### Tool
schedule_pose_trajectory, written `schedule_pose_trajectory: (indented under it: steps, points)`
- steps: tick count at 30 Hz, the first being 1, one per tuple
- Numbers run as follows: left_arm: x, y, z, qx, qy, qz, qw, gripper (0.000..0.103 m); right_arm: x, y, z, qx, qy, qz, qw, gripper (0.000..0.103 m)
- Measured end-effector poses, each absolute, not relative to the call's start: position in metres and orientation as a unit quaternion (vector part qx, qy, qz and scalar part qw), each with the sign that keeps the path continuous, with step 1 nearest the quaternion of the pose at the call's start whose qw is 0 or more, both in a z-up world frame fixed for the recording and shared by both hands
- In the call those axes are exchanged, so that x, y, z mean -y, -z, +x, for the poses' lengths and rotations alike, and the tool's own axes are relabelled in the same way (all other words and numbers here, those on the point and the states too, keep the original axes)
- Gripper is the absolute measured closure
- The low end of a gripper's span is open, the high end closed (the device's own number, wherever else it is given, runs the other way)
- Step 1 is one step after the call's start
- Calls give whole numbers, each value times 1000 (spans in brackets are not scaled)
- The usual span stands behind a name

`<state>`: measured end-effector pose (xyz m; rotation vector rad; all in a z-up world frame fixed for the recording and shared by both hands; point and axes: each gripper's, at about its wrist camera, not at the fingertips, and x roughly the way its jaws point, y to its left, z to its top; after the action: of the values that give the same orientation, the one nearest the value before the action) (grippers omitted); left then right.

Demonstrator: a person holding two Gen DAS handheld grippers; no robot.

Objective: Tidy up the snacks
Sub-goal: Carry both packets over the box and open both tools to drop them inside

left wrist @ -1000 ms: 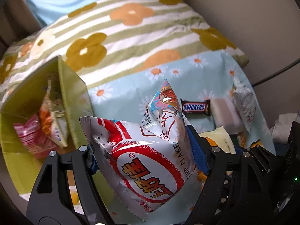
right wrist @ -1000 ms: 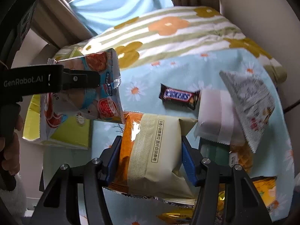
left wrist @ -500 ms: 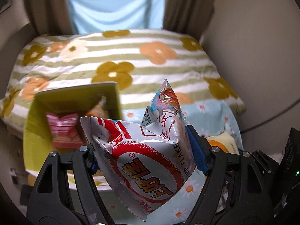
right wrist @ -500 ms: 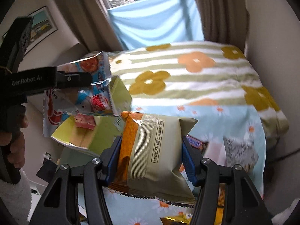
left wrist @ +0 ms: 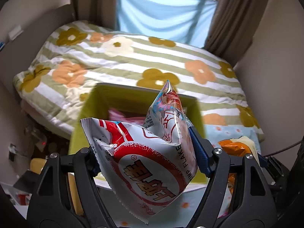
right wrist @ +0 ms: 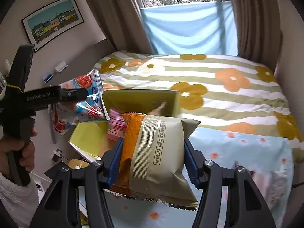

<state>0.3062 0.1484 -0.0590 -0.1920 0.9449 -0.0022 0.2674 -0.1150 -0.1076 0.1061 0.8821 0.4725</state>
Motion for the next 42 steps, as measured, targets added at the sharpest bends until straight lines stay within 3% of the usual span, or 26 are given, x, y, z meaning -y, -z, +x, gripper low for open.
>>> schedule_pose_trajectory:
  steps: [9,20,23,25,42]
  points:
    - [-225,116,323,-475,20,-86,875,29,35,132,293,-446,-217,59,866,48]
    - [-213,173,353,-502,84,-30,860,29,15,166,306,-476,-159,64,863,48]
    - [-206,181,354,-497,94,-15,863,21,18,173,313,-483,-151,69,860,48]
    - [-201,188,353,-504,95,-3,859,0,19,177,316,-486,-149,71,858,48]
    - [-208,191,336,-517,79,-32,852,0,25,187,322,-498,-161,59,850,48]
